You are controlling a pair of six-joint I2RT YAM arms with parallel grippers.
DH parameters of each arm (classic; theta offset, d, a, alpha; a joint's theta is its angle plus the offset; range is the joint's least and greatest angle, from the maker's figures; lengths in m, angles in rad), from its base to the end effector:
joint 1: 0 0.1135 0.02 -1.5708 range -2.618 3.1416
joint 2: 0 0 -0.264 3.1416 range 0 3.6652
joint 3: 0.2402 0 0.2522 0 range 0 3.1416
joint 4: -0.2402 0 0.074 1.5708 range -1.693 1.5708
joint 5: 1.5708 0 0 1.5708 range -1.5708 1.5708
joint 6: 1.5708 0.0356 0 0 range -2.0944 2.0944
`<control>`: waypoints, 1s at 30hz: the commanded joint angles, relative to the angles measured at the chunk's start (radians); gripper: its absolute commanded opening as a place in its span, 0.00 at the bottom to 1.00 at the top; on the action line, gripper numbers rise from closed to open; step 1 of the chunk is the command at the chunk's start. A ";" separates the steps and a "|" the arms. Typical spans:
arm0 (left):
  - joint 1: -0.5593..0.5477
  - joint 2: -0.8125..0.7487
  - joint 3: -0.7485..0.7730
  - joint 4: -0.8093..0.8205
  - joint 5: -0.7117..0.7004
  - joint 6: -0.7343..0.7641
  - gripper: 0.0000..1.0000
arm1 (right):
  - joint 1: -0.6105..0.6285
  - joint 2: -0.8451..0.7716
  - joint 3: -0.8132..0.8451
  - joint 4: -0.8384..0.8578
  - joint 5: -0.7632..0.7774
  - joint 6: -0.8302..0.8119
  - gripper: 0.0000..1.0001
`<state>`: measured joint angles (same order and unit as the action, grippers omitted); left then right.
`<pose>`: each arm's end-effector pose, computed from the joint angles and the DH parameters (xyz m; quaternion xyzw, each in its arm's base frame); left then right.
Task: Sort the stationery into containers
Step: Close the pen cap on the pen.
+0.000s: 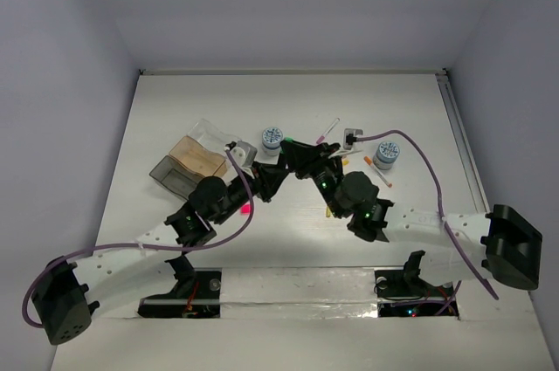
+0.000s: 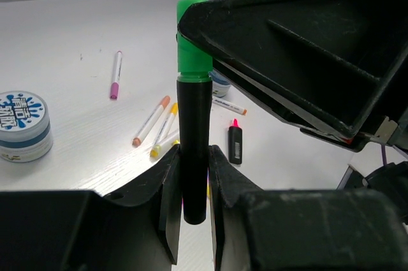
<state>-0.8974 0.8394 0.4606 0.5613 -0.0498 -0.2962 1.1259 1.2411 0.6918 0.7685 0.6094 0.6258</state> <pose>0.1269 -0.1562 0.2950 0.1711 0.6165 -0.4186 0.6445 0.1370 0.2399 0.3090 0.0791 0.6361 0.4515 0.6207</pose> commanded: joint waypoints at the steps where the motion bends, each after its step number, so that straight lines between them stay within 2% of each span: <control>1: 0.028 -0.019 0.154 0.330 -0.122 0.011 0.00 | 0.115 0.063 -0.046 -0.158 -0.214 0.055 0.00; 8: 0.028 -0.068 0.190 0.259 -0.147 0.065 0.00 | 0.138 0.032 -0.071 -0.237 -0.180 0.048 0.00; 12: 0.028 -0.065 0.193 0.253 -0.173 0.075 0.00 | 0.138 0.044 -0.087 -0.287 -0.232 0.067 0.00; 21: 0.028 -0.048 0.259 0.249 -0.173 0.101 0.00 | 0.233 0.153 -0.127 -0.298 -0.169 0.166 0.00; 30: 0.028 -0.056 0.288 0.235 -0.208 0.141 0.00 | 0.242 0.149 -0.245 -0.322 -0.163 0.293 0.00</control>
<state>-0.9092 0.8234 0.5339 0.1772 -0.0681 -0.1688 1.2266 1.3193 0.5602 0.8021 0.7151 0.8436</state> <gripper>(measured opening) 0.148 0.359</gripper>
